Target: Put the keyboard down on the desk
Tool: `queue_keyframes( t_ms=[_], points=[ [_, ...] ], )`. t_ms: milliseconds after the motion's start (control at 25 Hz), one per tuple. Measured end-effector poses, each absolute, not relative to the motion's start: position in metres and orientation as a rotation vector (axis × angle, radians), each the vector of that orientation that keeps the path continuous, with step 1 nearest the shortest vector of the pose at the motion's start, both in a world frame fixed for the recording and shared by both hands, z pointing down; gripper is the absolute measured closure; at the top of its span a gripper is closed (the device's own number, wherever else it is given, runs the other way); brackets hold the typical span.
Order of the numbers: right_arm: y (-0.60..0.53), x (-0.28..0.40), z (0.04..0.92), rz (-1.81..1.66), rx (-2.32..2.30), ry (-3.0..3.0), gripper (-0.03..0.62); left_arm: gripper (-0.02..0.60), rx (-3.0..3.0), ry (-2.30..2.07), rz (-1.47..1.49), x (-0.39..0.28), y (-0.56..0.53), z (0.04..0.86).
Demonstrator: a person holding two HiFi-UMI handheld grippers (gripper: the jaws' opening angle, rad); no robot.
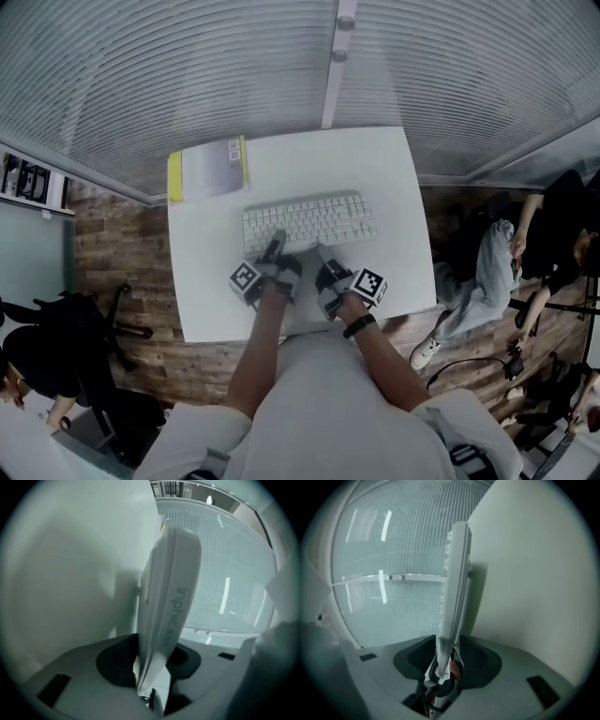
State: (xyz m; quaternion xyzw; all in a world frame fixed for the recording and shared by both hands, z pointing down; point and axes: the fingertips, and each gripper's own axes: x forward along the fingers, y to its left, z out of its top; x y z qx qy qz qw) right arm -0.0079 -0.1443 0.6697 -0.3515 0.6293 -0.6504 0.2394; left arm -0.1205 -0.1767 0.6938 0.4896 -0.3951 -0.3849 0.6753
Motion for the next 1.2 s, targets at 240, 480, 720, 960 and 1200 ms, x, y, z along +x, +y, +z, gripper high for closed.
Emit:
queue_keyframes(
  t_ms=[240, 480, 720, 960, 1200],
  points=[
    [-0.147, -0.018, 0.672, -1.783, -0.933, 1.671, 0.436, 0.449, 1.096, -0.878, -0.868, -0.118, -0.177, 0.689],
    [-0.150, -0.018, 0.677, -1.807, -0.938, 1.616, 0.474, 0.449, 1.105, -0.884, -0.861, -0.118, -0.178, 0.690],
    [-0.150, -0.020, 0.677, -1.832, -0.944, 1.610, 0.487, 0.448, 1.157, -0.892, -0.845, -0.119, -0.180, 0.689],
    [-0.148, -0.020, 0.680, -1.865, -0.972, 1.594, 0.487, 0.447, 1.205, -0.908, -0.803, -0.119, -0.175, 0.689],
    [-0.149, -0.018, 0.682, -1.869, -0.992, 1.593, 0.487, 0.443, 1.225, -0.933, -0.785, -0.127, -0.163, 0.686]
  ],
)
